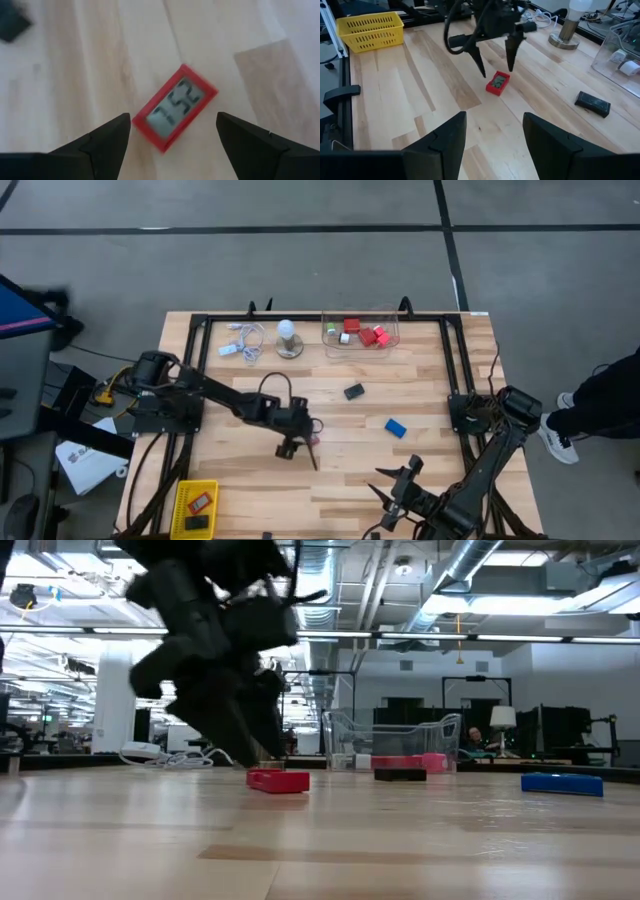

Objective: Pick & Place Office items
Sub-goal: Put the red digital clock into the yellow basket

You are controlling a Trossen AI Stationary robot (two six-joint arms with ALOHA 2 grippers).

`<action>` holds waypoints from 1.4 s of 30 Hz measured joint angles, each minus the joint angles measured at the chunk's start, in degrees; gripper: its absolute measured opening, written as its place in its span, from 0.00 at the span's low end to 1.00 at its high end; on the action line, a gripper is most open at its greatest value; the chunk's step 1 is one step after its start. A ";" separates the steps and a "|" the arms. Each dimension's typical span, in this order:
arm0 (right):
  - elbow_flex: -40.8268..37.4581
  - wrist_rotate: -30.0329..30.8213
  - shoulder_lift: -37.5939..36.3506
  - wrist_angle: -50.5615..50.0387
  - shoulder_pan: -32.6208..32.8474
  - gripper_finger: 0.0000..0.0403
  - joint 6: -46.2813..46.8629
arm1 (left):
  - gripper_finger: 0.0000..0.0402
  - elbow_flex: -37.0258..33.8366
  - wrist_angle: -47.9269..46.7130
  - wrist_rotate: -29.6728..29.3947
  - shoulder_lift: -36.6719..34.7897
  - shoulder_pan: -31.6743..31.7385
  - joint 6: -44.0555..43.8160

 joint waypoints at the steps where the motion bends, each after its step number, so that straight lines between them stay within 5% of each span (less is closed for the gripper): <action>1: 0.00 -0.01 0.00 0.03 0.00 0.47 0.00 | 0.73 0.70 -0.02 2.25 0.89 0.83 0.02; 7: 0.00 0.01 0.00 0.14 0.46 0.47 0.00 | 0.73 4.08 -0.92 10.45 7.44 4.63 0.23; 16: 0.00 -0.01 0.00 -0.25 0.44 0.47 0.00 | 0.71 5.50 0.94 10.27 9.38 4.33 -0.61; 26: 0.00 -0.03 0.00 -0.24 0.51 0.47 0.01 | 0.39 4.92 1.43 7.18 8.04 2.90 -8.96; 29: 0.00 -0.03 0.00 -0.22 0.51 0.47 0.02 | 0.37 4.79 1.58 7.29 7.87 2.01 -8.97; 36: 0.00 -0.04 0.00 -0.14 0.51 0.47 0.02 | 0.37 4.58 2.91 19.26 2.40 -0.39 -9.81; 42: 0.00 -0.03 0.00 0.04 0.88 0.47 0.25 | 0.37 4.58 -3.86 20.14 -7.62 -6.03 -13.51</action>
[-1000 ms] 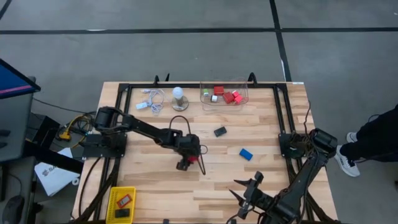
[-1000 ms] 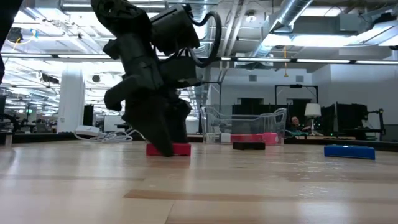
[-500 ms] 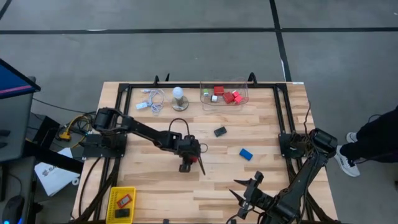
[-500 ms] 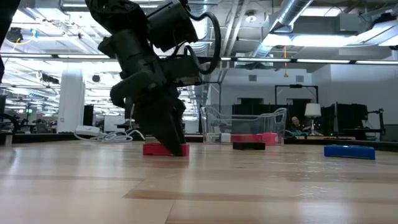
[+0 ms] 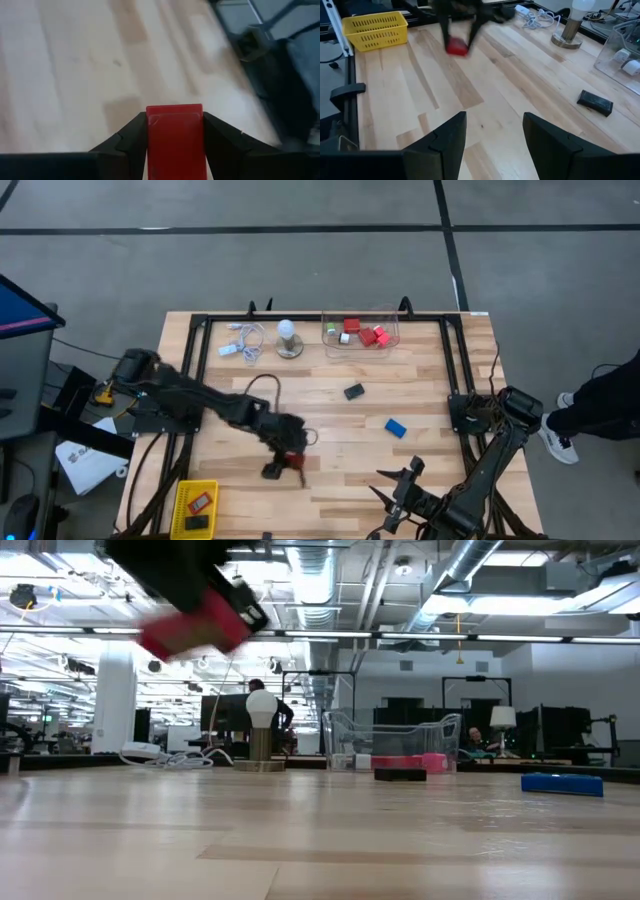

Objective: Pick & Place Office items
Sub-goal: Put the red digital clock into the yellow basket

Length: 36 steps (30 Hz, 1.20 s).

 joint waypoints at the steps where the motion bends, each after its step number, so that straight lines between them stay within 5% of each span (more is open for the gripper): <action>1: 0.00 -0.02 0.00 0.01 0.06 0.47 0.20 | 0.37 0.04 -2.13 -0.42 -1.72 -1.13 -1.69; 10: 0.00 0.07 0.00 0.07 0.32 0.47 0.86 | 0.37 0.04 -13.09 -14.23 -12.41 -18.84 -22.54; 18: 0.00 0.22 0.00 0.11 -0.14 0.47 1.32 | 0.37 0.09 -24.40 -28.31 -14.27 -34.55 -45.99; 25: 0.00 0.22 0.00 0.14 -0.11 0.47 2.37 | 0.37 0.09 -32.98 -31.44 -14.24 -44.65 -65.09; 36: 0.00 0.24 0.00 0.11 -0.22 0.47 2.40 | 0.37 -1.17 -34.54 -25.63 -14.11 -50.13 -84.24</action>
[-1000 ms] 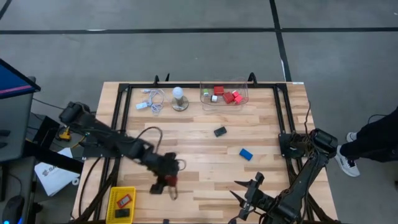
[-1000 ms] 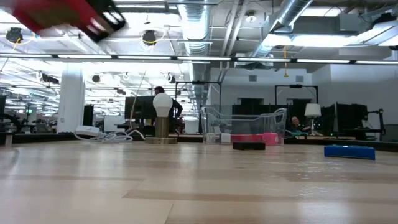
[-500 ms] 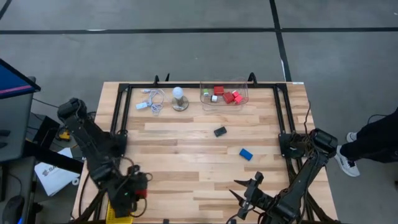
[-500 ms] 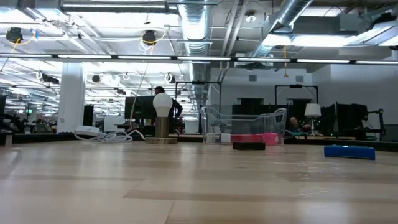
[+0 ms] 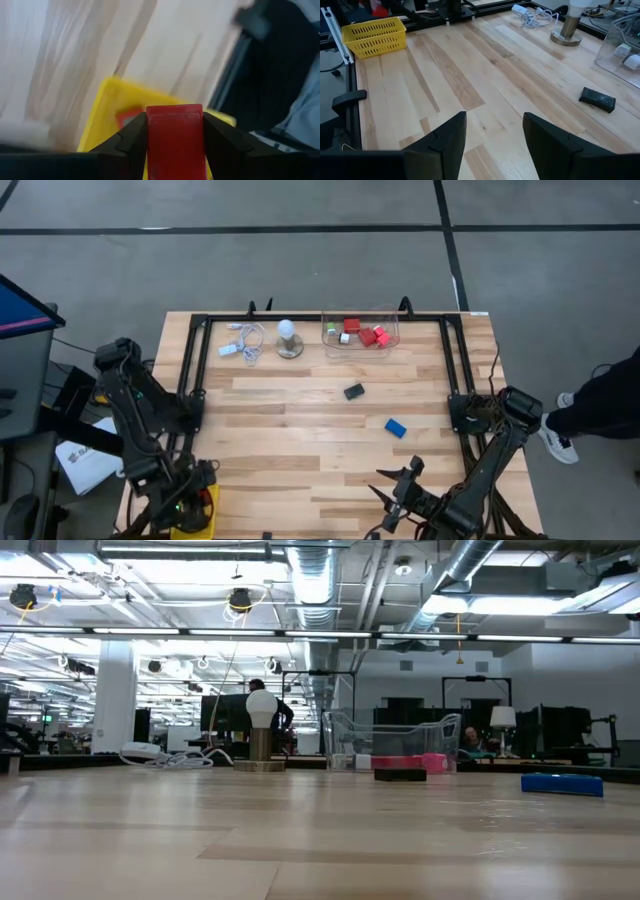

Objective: Pick & Place Office items
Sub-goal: Put the red digital clock into the yellow basket

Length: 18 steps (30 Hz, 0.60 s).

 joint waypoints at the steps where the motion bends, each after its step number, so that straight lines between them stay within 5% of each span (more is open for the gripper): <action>1: 0.00 0.00 0.00 -0.04 -0.07 0.47 -0.02 | 0.37 -0.85 -0.09 1.22 0.04 -0.17 -1.84; 10: 0.00 0.00 0.00 -1.38 -0.73 0.47 -0.07 | 0.37 -11.21 7.45 10.20 0.11 0.29 -9.72; 18: 0.00 0.00 0.00 -1.68 -0.72 0.47 -0.02 | 0.49 -14.63 11.74 12.94 0.11 0.27 -11.76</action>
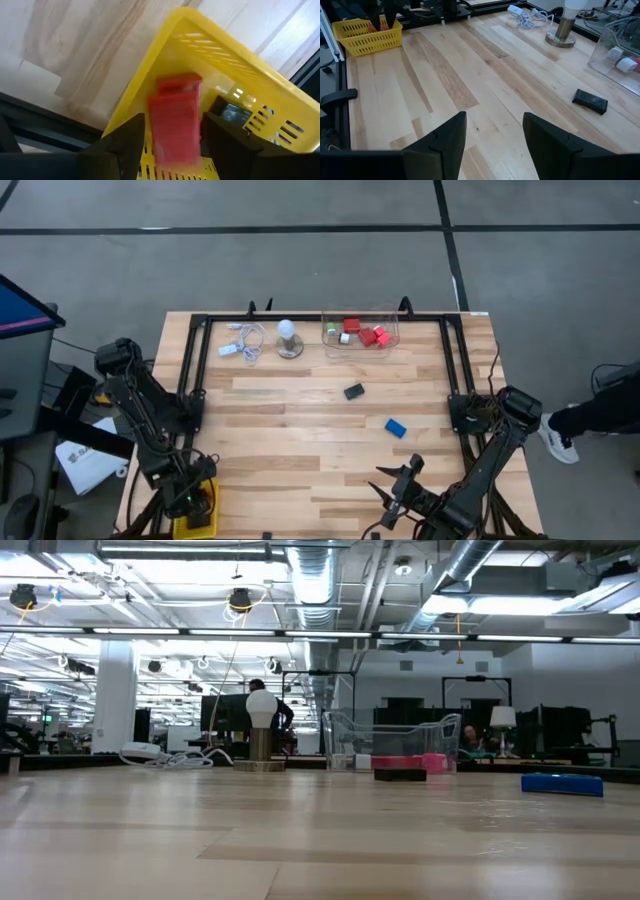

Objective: Pick & Place Office items
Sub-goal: Put the red digital clock into the yellow basket

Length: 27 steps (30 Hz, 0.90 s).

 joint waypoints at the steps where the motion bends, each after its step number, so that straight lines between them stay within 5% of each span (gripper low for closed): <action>1: 0.00 0.00 0.00 -0.01 0.00 0.47 0.08 | 0.50 0.00 0.03 0.02 -0.01 0.00 0.00; 9: 0.00 0.00 0.00 -0.22 0.02 0.47 0.33 | 0.57 -0.02 0.98 -0.43 -0.87 0.00 2.95; 15: 0.00 0.04 0.00 -0.46 -0.02 0.47 0.11 | 0.61 -0.02 4.90 -6.35 -7.13 -0.03 7.48; 23: 0.00 0.22 0.00 -0.44 -0.02 0.47 -0.01 | 0.56 0.07 10.23 -20.96 -14.31 -0.23 22.11; 27: 0.00 0.22 0.00 -0.44 0.00 0.47 0.26 | 0.50 0.04 10.19 -21.43 -11.34 3.06 24.06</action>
